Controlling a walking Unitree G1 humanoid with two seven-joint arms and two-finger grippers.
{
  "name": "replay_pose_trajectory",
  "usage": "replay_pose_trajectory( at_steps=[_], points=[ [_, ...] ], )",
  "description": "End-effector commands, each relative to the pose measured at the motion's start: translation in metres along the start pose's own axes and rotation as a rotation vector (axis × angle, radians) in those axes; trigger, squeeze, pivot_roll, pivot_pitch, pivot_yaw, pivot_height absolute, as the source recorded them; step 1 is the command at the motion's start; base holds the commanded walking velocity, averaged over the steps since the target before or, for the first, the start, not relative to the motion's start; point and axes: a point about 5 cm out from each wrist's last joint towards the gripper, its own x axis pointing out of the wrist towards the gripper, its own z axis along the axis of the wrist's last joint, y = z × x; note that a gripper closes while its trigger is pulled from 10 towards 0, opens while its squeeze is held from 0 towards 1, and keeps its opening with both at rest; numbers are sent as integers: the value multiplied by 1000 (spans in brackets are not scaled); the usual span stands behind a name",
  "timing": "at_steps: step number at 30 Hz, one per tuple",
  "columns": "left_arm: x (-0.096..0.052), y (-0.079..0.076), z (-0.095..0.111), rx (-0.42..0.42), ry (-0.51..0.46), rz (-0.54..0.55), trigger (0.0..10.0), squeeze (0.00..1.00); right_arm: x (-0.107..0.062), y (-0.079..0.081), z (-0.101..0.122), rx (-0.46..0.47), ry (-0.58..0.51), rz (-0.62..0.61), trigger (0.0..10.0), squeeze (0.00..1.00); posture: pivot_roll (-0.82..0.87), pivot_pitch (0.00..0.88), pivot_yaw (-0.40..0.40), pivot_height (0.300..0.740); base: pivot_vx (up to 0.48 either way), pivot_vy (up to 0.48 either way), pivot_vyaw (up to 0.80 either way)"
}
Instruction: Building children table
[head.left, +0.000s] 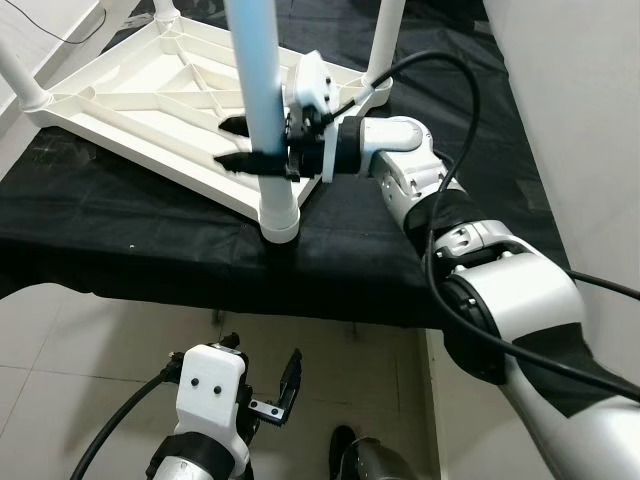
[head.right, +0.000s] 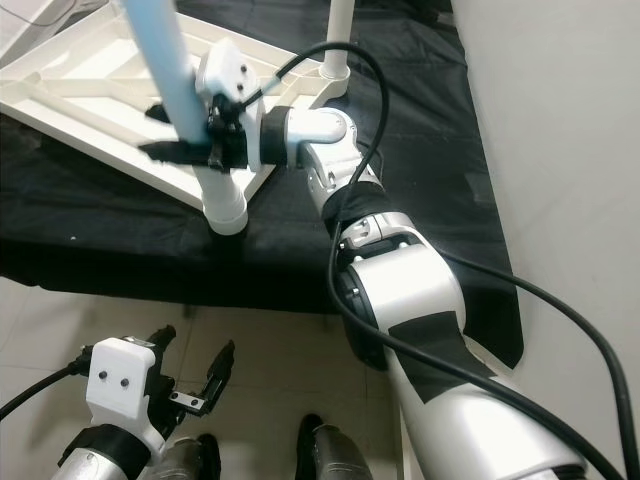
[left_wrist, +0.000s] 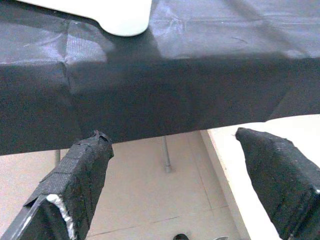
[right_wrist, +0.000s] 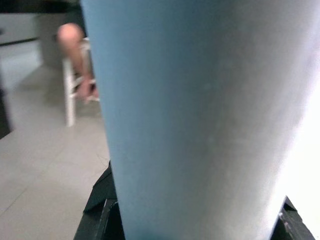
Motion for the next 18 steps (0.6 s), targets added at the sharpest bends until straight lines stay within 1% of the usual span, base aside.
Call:
replay_pose_trajectory(
  at_steps=[1, 5, 6, 7, 8, 9, 11, 13, 14, 15, 16, 17, 18],
  points=[
    [-3, -1, -3, 11, 22, 3, 10000, 0, 5, 18, -32, 141, 77, 112, 10000, 0, 73, 292, -71, 734, 0, 0, 0],
    [-3, -1, -3, 10, 23, 4, 10000, 0, 6, 21, -34, 158, 86, 154, 10000, 0, 71, 291, -73, 734, 0, 0, 0],
    [-3, 0, -3, 11, 24, 5, 10000, 0, 8, 24, -34, 172, 87, 195, 10000, 0, 71, 291, -73, 734, 0, 0, 0],
    [-3, 0, -3, 11, 24, 5, 10000, 0, 8, 24, -34, 172, 87, 195, 10000, 0, 71, 291, -73, 734, 0, 0, 0],
    [-4, 0, -3, 11, 25, 5, 10000, 0, 9, 25, -35, 179, 87, 220, 10000, 0, 71, 291, -73, 734, 0, 0, 0],
    [-4, 0, -3, 11, 25, 5, 10000, 0, 9, 25, -35, 179, 87, 220, 10000, 0, 71, 291, -73, 734, 0, 0, 0],
    [-3, -1, -3, 11, 24, 2, 10000, 0, 17, 24, -29, 250, 25, 229, 10000, 0, 65, 289, -77, 734, 0, 0, 0],
    [-3, -1, -3, 11, 24, 2, 10000, 0, 17, 24, -29, 250, 25, 229, 10000, 0, 65, 289, -77, 734, 0, 0, 0],
    [-3, -1, -3, 10, 22, 2, 10000, 0, 21, 24, -25, 284, -7, 232, 10000, 0, 70, 288, -84, 734, 0, 0, 0],
    [-3, -1, -3, 10, 22, 2, 10000, 0, 21, 24, -25, 284, -7, 232, 10000, 0, 70, 288, -84, 734, 0, 0, 0],
    [-3, -2, -3, 9, 21, 2, 10000, 0, 26, 23, -22, 307, -24, 231, 10000, 0, 70, 288, -84, 734, 0, 0, 0],
    [-3, -3, -2, 8, 20, 3, 10000, 0, 34, 22, -20, 314, -26, 197, 10000, 0, 78, 293, -95, 734, 0, 0, 0],
    [-3, -3, -2, 8, 20, 3, 10000, 0, 34, 22, -20, 314, -26, 197, 10000, 0, 78, 293, -95, 734, 0, 0, 0]
  ],
)
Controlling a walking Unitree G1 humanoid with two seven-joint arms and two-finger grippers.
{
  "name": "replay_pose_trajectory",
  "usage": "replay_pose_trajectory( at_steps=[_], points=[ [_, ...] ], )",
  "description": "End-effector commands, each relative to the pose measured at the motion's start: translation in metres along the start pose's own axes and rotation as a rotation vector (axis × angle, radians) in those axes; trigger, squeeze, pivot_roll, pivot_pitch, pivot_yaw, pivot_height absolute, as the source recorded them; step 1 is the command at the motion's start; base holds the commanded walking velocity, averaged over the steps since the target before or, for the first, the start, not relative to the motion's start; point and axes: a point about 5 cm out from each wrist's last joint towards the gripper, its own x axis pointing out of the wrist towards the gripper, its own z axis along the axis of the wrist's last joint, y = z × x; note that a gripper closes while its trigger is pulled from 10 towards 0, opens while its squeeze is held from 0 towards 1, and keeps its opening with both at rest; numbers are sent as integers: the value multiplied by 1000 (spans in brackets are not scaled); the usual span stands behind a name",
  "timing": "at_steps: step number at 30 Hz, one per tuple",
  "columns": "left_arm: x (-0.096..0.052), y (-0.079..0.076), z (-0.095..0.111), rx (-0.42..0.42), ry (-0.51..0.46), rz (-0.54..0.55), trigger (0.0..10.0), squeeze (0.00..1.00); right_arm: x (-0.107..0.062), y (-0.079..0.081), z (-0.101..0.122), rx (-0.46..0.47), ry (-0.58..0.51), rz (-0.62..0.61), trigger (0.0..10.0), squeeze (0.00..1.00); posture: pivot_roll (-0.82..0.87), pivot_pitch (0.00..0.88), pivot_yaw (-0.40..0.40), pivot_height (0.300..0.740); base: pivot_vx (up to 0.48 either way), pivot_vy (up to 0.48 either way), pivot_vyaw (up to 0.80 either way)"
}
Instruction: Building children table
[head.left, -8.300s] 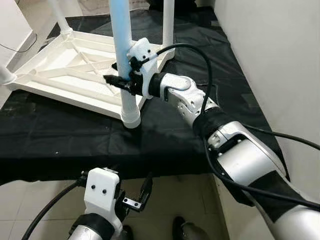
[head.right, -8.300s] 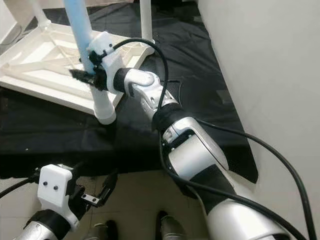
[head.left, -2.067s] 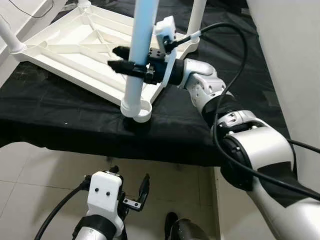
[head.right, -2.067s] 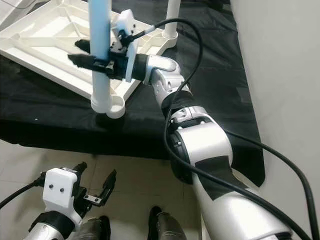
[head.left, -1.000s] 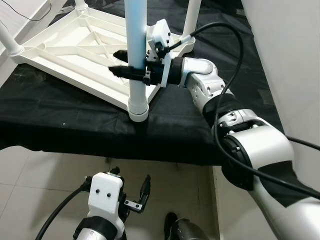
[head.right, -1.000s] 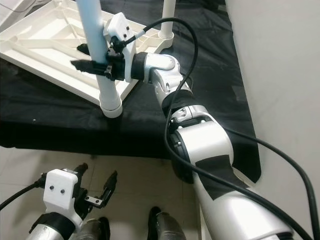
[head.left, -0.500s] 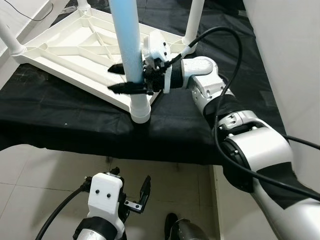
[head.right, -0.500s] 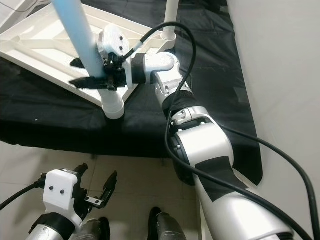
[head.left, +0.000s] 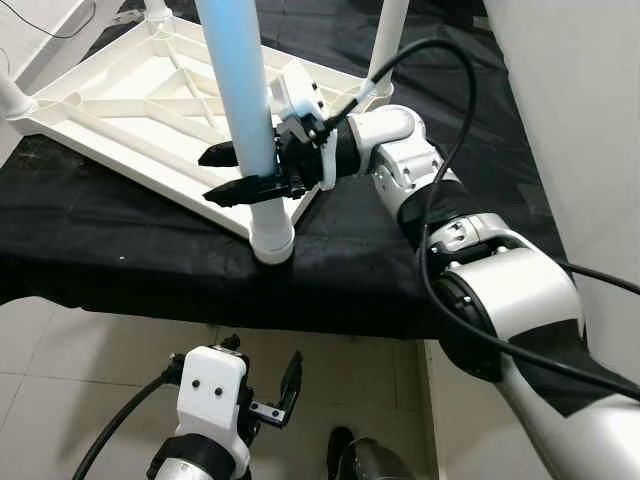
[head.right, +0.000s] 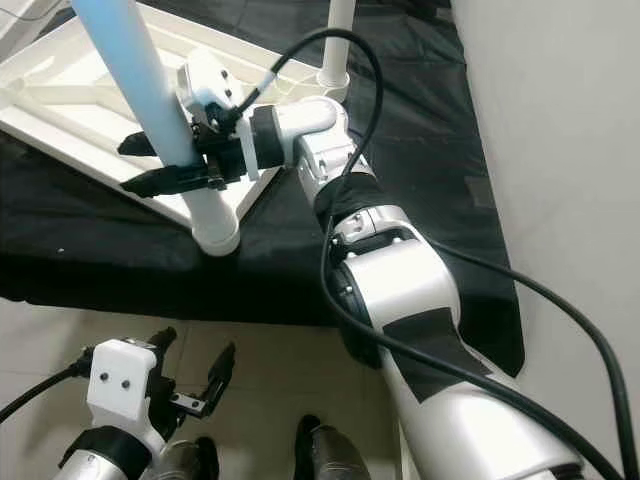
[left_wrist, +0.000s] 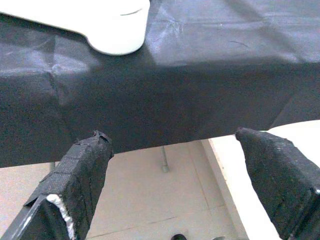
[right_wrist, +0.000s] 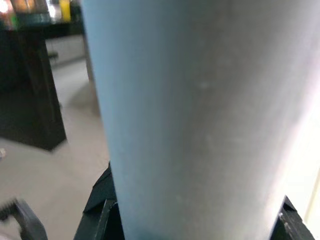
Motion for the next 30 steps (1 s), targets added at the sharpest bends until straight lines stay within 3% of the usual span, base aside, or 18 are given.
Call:
replay_pose_trajectory(
  at_steps=[1, 4, 13, 15, 21, 30],
  points=[
    [-3, -2, -1, 2, 17, 0, 10000, 0, 17, 8, -28, 159, 23, 17, 10000, 0, 78, 293, -95, 734, 0, 0, 0],
    [-5, -4, 0, 1, 16, 3, 10000, 0, 25, 5, -21, 174, -14, -13, 10000, 0, 86, 298, -105, 734, 0, 0, 0],
    [-6, -4, 2, 1, 13, 9, 10000, 0, 33, 13, -18, 188, -41, 143, 10000, 0, 80, 315, -115, 734, 0, 0, 0],
    [-6, -5, 2, -1, 10, 5, 10000, 0, 43, 20, -20, 205, -81, 213, 10000, 0, 84, 322, -117, 734, 0, 0, 0],
    [-6, -6, 5, 3, 4, 10, 10000, 0, 51, 24, -22, 206, -122, 245, 10000, 0, 104, 327, -128, 734, 0, 0, 0],
    [-8, -7, 6, 6, 6, 8, 10000, 0, 56, 28, -25, 138, -68, 271, 10000, 0, 106, 332, -121, 734, 0, 0, 0]
  ],
)
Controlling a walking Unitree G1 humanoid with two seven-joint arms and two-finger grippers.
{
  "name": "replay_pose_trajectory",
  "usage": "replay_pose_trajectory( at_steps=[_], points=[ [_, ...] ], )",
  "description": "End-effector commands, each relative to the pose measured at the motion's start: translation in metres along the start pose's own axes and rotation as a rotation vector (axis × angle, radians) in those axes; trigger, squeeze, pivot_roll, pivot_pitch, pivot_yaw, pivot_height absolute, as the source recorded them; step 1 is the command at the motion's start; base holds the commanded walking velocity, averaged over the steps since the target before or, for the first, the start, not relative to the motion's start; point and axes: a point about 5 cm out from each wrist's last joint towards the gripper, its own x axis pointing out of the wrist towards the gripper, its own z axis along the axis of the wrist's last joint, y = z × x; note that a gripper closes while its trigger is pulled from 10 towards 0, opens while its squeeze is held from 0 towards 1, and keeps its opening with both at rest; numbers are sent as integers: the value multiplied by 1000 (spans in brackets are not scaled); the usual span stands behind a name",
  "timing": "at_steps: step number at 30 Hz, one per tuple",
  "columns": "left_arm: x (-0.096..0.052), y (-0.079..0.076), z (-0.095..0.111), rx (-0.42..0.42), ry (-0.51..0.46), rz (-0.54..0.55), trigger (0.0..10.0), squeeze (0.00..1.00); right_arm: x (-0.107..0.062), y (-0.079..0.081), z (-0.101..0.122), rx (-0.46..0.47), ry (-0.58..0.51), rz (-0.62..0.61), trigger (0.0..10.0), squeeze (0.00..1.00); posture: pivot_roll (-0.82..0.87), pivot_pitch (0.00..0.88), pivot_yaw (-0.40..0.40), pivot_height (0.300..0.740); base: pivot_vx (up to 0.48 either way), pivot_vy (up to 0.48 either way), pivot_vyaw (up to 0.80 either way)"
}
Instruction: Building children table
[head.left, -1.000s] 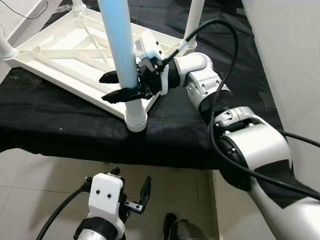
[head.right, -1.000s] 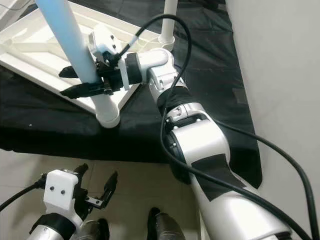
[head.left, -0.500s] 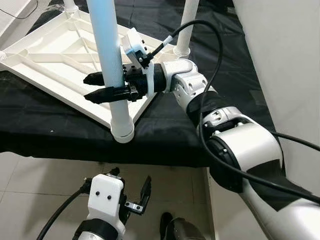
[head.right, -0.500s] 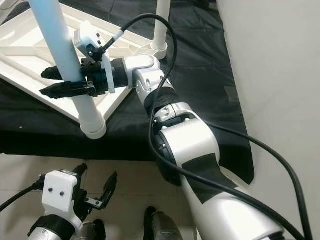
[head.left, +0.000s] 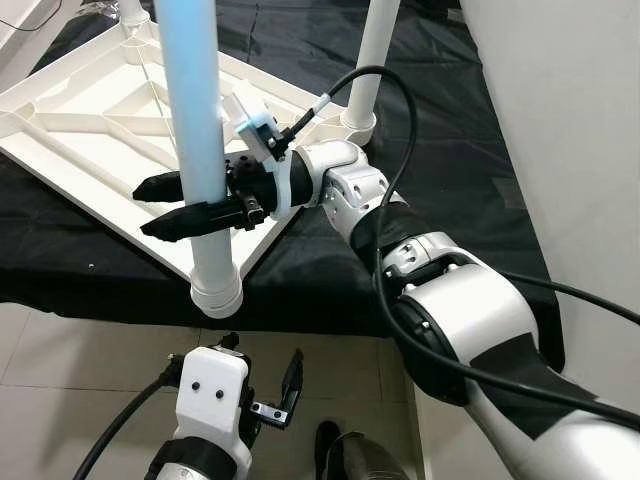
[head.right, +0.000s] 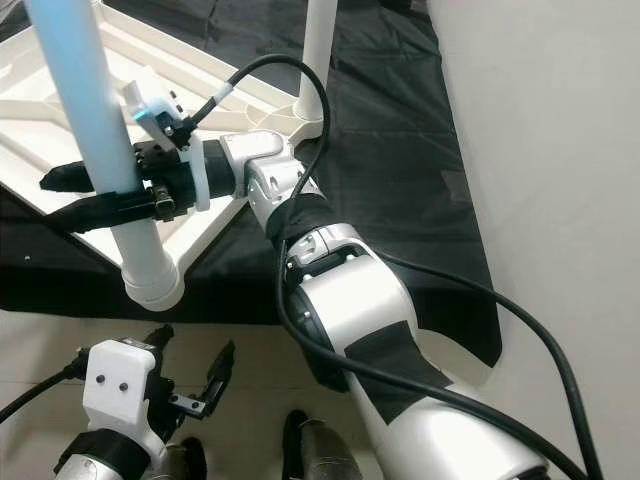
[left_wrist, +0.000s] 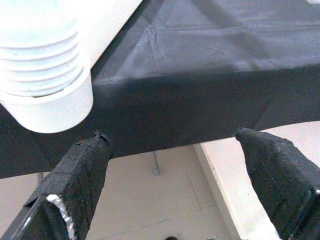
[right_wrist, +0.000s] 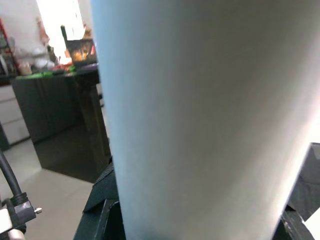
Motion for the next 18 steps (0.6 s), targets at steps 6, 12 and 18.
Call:
replay_pose_trajectory(
  at_steps=[6, 12, 18],
  points=[
    [-3, -2, -2, 10, 25, -4, 10000, 0, -2, 8, -32, -53, 250, 57, 10000, 0, 109, 333, -119, 734, 0, 0, 0],
    [-3, -3, -4, 11, 31, -8, 10000, 0, -11, 8, -28, -85, 290, 48, 10000, 0, 98, 331, -111, 734, 0, 0, 0],
    [-2, -2, -4, 14, 33, -9, 10000, 0, -12, 7, -29, -108, 327, 47, 10000, 0, 95, 332, -110, 734, 0, 0, 0]
  ],
)
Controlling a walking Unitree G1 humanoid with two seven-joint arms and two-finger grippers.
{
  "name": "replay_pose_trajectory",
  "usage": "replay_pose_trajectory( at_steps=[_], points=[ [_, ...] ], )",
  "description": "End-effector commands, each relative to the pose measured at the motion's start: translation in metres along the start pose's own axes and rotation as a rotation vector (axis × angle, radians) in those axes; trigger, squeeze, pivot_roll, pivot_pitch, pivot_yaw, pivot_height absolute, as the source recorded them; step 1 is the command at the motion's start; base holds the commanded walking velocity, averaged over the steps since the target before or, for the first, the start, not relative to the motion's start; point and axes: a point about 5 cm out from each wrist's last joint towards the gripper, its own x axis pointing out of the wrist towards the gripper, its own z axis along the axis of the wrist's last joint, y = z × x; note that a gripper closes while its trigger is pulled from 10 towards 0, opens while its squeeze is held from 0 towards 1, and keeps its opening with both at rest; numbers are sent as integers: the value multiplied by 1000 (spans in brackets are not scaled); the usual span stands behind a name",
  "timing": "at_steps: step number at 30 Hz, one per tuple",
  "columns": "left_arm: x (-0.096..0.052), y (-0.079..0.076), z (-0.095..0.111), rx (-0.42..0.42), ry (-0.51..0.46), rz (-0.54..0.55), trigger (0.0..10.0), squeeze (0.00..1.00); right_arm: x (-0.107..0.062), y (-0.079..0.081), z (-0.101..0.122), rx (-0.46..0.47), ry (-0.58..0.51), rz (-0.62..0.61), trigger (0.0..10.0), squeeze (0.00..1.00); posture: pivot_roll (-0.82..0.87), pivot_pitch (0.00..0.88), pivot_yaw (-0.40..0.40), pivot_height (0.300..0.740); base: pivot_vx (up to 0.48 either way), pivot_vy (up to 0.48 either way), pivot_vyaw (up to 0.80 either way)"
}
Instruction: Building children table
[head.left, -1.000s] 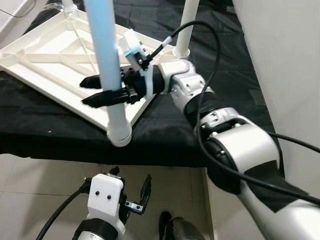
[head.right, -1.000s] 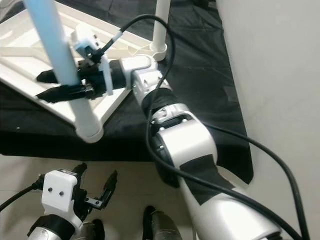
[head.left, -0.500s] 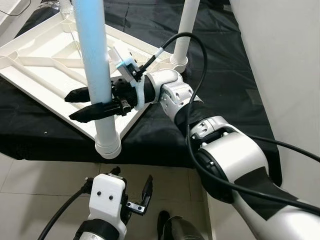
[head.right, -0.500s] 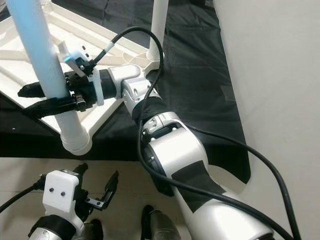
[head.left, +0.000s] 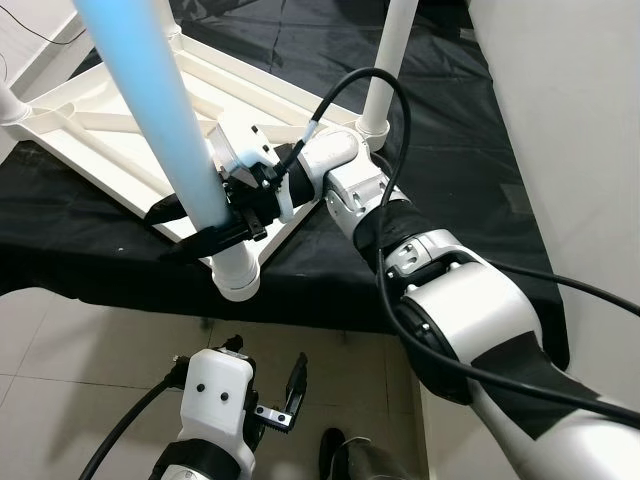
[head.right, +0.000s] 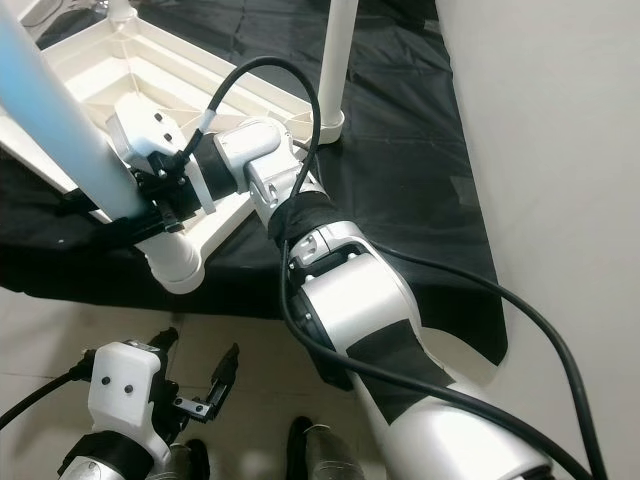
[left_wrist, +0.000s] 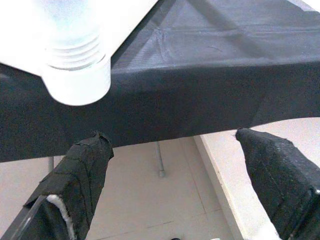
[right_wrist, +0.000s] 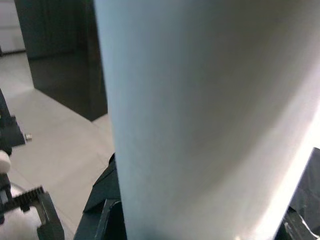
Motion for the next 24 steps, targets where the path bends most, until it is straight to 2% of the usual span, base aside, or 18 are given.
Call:
replay_pose_trajectory(
  at_steps=[1, 4, 8, 10, 13, 19, 20, 24],
  points=[
    [-2, -1, -3, 7, 27, -2, 10000, 0, 6, 11, -29, 105, 86, 24, 10000, 0, 93, 331, -110, 734, 0, 0, 0],
    [-2, -1, -3, 8, 26, -2, 10000, 0, 9, 10, -32, 126, 86, -28, 10000, 0, 96, 330, -110, 734, 0, 0, 0],
    [-3, 0, -3, 9, 27, 1, 10000, 0, 12, 1, -34, 204, 43, -201, 10000, 0, 96, 330, -110, 734, 0, 0, 0],
    [-3, 0, -3, 9, 27, 2, 10000, 0, 11, 0, -34, 210, 43, -232, 10000, 0, 96, 330, -110, 734, 0, 0, 0],
    [-3, 0, -4, 9, 28, 1, 10000, 0, 11, -6, -36, 230, 50, -366, 10000, 0, 94, 331, -109, 734, 0, 0, 0],
    [-2, 0, -4, 10, 27, 1, 10000, 0, 11, -9, -40, 260, 61, -451, 10000, 0, 92, 332, -110, 734, 0, 0, 0],
    [-2, 0, -4, 10, 27, 1, 10000, 0, 10, -10, -42, 250, 69, -496, 10000, 0, 93, 332, -109, 734, 0, 0, 0],
    [-2, 0, -4, 12, 27, 0, 10000, 0, 9, -11, -44, 261, 70, -527, 10000, 0, 93, 332, -109, 734, 0, 0, 0]
  ],
)
